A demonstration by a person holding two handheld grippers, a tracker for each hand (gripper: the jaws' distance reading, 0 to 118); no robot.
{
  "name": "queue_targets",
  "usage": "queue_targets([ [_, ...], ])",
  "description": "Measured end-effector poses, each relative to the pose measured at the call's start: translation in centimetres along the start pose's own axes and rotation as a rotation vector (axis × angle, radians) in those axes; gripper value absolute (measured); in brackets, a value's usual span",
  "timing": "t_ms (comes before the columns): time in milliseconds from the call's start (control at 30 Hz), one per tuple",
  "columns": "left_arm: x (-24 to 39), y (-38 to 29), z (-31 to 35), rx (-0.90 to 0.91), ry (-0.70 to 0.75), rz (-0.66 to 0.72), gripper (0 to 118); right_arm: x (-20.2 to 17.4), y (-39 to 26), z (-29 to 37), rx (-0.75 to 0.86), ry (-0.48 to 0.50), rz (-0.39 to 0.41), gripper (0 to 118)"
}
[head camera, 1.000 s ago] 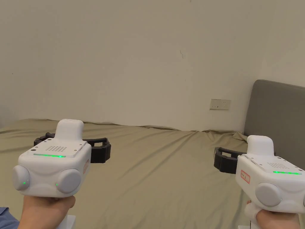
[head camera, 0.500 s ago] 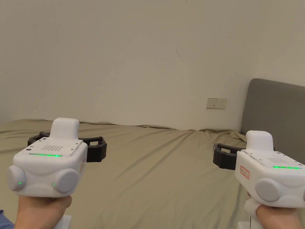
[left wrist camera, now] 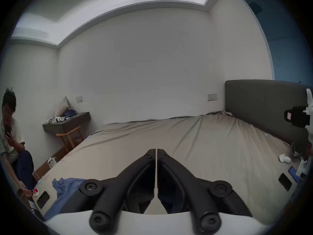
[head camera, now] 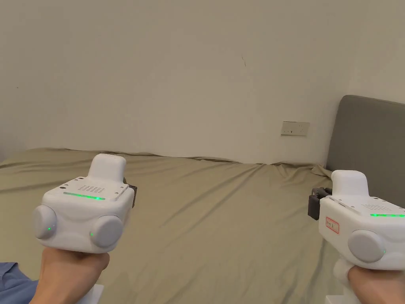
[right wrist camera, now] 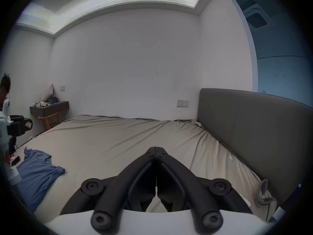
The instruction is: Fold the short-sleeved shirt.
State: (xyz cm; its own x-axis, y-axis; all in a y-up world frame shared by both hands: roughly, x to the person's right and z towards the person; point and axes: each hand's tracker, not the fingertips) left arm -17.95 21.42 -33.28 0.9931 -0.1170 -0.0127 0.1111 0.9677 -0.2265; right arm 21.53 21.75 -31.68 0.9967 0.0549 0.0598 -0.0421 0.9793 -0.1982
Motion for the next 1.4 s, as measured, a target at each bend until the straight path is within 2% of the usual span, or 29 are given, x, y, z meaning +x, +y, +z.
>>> queue_targets([
  [100, -1.4, -0.5, 0.9, 0.007, 0.042, -0.044, 1, -1.7, -0.1, 0.3, 0.0, 0.04, 0.032, 2],
  [167, -3.7, -0.9, 2.2, 0.005, 0.051, -0.043, 1, -3.4, 0.2, 0.2, -0.001, 0.115, 0.02, 2],
  [400, -14.1, -4.3, 8.0, -0.073, 0.278, -0.001, 1, -14.5, -0.1, -0.8, -0.001, 0.4, 0.049, 2],
  [467, -16.7, -5.6, 9.6, -0.104, 0.328, 0.01, 1, -17.8, -0.4, -1.2, -0.02, 0.494, 0.036, 2],
  [600, -20.7, -7.9, 11.4, -0.192, 0.379, 0.073, 1, -22.8, -0.9, -1.6, -0.038, 0.6, 0.058, 2],
  [700, -22.4, -9.1, 10.9, -0.264, 0.378, 0.084, 1, -24.8, -1.4, -1.9, -0.047, 0.628, 0.094, 2],
  [800, -23.6, -9.7, 7.6, -0.38, 0.321, 0.106, 1, -25.1, -2.1, -2.4, -0.073, 0.637, 0.117, 2],
  [900, -25.2, -10.2, 2.0, -0.548, 0.206, 0.186, 1, -24.3, -2.8, -3.1, -0.089, 0.634, 0.129, 2],
  [1067, -26.4, -12.9, -7.3, -0.751, 0.061, 0.282, 1, -22.2, -4.0, -4.6, -0.151, 0.567, 0.16, 2],
  [1100, -26.2, -13.7, -9.1, -0.799, 0.064, 0.286, 5, -21.8, -4.3, -4.8, -0.165, 0.549, 0.172, 2],
  [1133, -25.8, -14.5, -10.8, -0.858, 0.06, 0.274, 30, -21.4, -4.7, -4.9, -0.177, 0.532, 0.188, 2],
  [1200, -25.1, -16.5, -13.2, -0.915, 0.018, 0.24, 118, -20.7, -5.3, -5.3, -0.19, 0.52, 0.191, 2],
  [1233, -25.0, -17.0, -13.5, -0.881, -0.009, 0.224, 118, -20.4, -5.6, -5.6, -0.208, 0.52, 0.188, 2],
  [1400, -24.0, -20.2, -16.4, -1.028, -0.004, 0.287, 118, -20.1, -7.3, -6.2, -0.246, 0.516, 0.219, 2],
])
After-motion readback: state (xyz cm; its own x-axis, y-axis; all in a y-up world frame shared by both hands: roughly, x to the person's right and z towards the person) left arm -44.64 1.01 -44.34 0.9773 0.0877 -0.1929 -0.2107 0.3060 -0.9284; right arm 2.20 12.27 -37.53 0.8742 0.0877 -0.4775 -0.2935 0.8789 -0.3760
